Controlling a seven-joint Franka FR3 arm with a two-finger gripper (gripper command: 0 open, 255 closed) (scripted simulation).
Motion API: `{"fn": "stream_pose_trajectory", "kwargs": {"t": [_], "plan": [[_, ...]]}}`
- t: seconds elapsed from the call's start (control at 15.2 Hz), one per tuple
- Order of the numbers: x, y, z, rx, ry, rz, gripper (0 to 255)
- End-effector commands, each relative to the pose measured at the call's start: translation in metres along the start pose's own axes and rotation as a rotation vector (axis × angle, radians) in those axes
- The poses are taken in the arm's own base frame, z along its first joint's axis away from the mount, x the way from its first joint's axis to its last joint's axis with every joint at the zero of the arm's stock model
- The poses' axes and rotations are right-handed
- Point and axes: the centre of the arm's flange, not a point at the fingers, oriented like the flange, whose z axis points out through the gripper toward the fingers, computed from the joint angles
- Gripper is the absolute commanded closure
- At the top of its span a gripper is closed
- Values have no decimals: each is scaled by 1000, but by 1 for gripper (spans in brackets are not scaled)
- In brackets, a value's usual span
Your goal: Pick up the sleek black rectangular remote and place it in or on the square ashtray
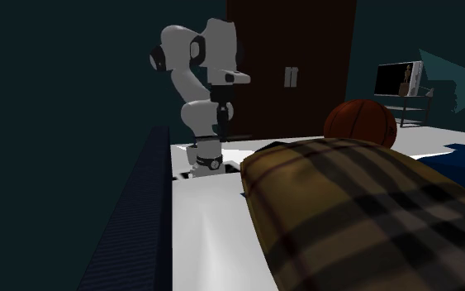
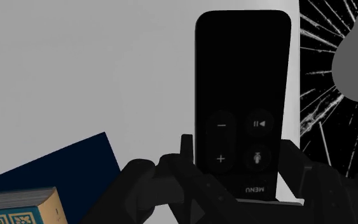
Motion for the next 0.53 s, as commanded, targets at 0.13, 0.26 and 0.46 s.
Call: {"fn": "stream_pose_trajectory", "kwargs": {"t": [0.13, 0.26, 0.46], "plan": [[43, -21, -4, 0, 0, 0, 255], [67, -32, -4, 0, 0, 0, 255], [103, -48, -5, 0, 0, 0, 255]]}}
